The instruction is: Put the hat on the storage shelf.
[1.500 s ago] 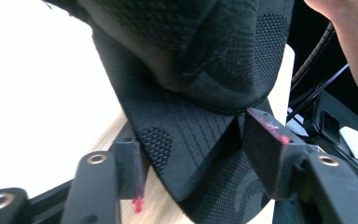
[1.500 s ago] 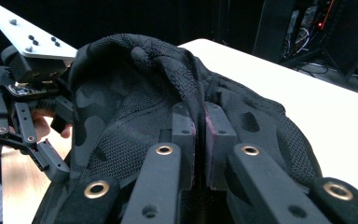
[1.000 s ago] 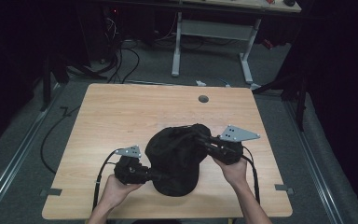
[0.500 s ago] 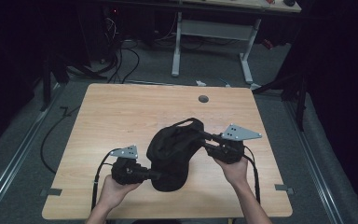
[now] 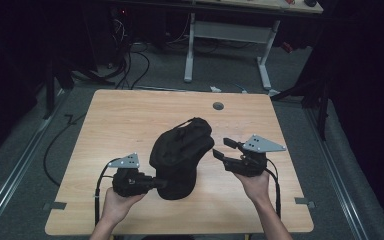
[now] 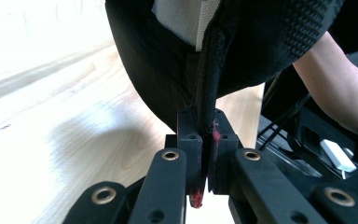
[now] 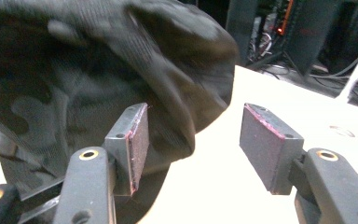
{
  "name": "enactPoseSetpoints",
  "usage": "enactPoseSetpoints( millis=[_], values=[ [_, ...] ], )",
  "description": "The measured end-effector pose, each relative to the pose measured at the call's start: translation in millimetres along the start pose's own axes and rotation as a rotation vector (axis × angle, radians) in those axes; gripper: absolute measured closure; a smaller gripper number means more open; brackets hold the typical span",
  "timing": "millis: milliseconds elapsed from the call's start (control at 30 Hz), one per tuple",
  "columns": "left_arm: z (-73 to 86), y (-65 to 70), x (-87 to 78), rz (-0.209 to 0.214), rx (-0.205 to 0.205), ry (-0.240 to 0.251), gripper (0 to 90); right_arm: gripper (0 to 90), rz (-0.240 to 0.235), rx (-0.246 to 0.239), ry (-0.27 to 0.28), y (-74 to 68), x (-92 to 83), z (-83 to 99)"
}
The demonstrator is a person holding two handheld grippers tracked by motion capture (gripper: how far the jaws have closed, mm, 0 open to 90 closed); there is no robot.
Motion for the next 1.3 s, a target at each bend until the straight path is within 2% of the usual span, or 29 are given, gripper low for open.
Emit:
enactPoseSetpoints(
  millis=[100,233,467,633,833,1167,1300],
  values=[
    [-1.0,-2.6,-3.8,-0.023,-0.003,0.016,86.2,42.9,0.033,0.012,-0.012,7.3,-4.9,5.4],
    [-2.4,-4.0,-6.3,-0.034,-0.007,0.032,86.3,43.0,0.051,0.032,-0.019,12.0,-8.1,10.6],
    [-7.4,-6.3,-11.5,-0.063,-0.006,0.070,86.2,43.1,0.061,0.031,-0.042,12.1,-11.7,20.8],
    [-11.8,-8.6,-16.3,-0.090,0.001,0.098,86.2,43.1,0.077,0.048,-0.061,16.5,-15.8,33.3],
    [-16.7,-11.4,-19.2,-0.120,0.005,0.123,86.2,43.1,0.107,0.063,-0.098,21.5,-20.4,55.1],
    [-25.5,-15.8,-22.4,-0.173,0.023,0.161,86.2,43.1,0.189,0.094,-0.186,35.4,-25.1,103.1],
    [-28.0,-16.7,-22.7,-0.184,0.026,0.171,86.2,43.1,0.210,0.106,-0.217,39.6,-25.6,115.5]
  ],
)
Point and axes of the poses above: each handheld gripper's, and its own axes: x roughly forward along the jaws, z roughly out of its underside, y roughly to its right, the point moved 7 cm from there along x, roughly forward along the jaws, and after that the axes turned 9 degrees about y, right-handed, at the moved point
